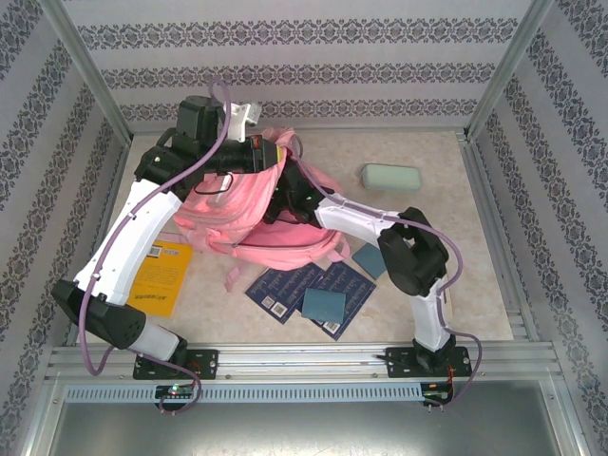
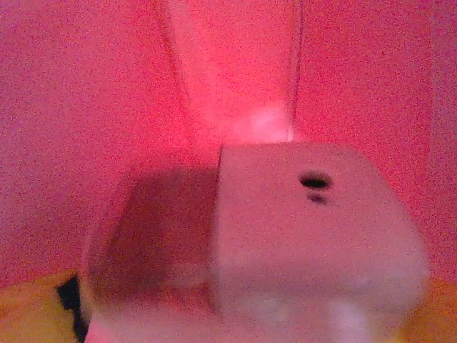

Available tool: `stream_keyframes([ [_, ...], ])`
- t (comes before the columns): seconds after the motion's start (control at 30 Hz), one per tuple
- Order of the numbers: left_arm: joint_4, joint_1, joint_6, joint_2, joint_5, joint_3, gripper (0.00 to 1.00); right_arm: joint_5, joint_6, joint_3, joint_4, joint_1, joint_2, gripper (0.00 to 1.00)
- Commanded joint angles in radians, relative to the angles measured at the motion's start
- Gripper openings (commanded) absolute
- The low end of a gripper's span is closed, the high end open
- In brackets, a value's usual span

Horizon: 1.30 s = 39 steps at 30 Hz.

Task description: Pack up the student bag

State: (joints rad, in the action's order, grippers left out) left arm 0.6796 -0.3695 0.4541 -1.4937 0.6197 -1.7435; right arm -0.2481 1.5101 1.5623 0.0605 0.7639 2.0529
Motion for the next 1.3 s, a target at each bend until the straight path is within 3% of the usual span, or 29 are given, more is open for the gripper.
stream_keyframes([
  [0.0, -0.156, 0.024, 0.027, 0.021, 0.075, -0.055, 0.00, -0.016, -0.054, 0.066, 0.020, 0.026, 0.010, 0.98],
  [0.23, -0.204, 0.070, 0.057, 0.053, 0.106, 0.006, 0.00, -0.026, -0.162, -0.001, 0.039, 0.024, -0.051, 0.98],
  [0.37, -0.218, 0.086, 0.068, 0.067, 0.104, 0.040, 0.00, -0.033, -0.302, -0.021, 0.026, 0.023, -0.107, 0.98],
  [0.63, -0.220, 0.092, 0.063, 0.090, 0.063, 0.138, 0.00, 0.078, -0.613, -0.261, -0.059, 0.003, -0.382, 0.98],
  [0.93, -0.313, 0.093, 0.091, 0.085, 0.086, 0.267, 0.00, 0.014, -0.695, -0.530, -0.117, -0.107, -0.665, 0.94],
  [1.13, -0.367, 0.083, 0.108, 0.073, 0.107, 0.333, 0.00, 0.038, -0.844, -0.503, -0.367, -0.137, -0.778, 0.89],
  [1.27, -0.359, 0.048, 0.093, 0.063, 0.088, 0.352, 0.00, 0.129, -0.962, -0.423, -0.635, -0.164, -0.783, 0.81],
])
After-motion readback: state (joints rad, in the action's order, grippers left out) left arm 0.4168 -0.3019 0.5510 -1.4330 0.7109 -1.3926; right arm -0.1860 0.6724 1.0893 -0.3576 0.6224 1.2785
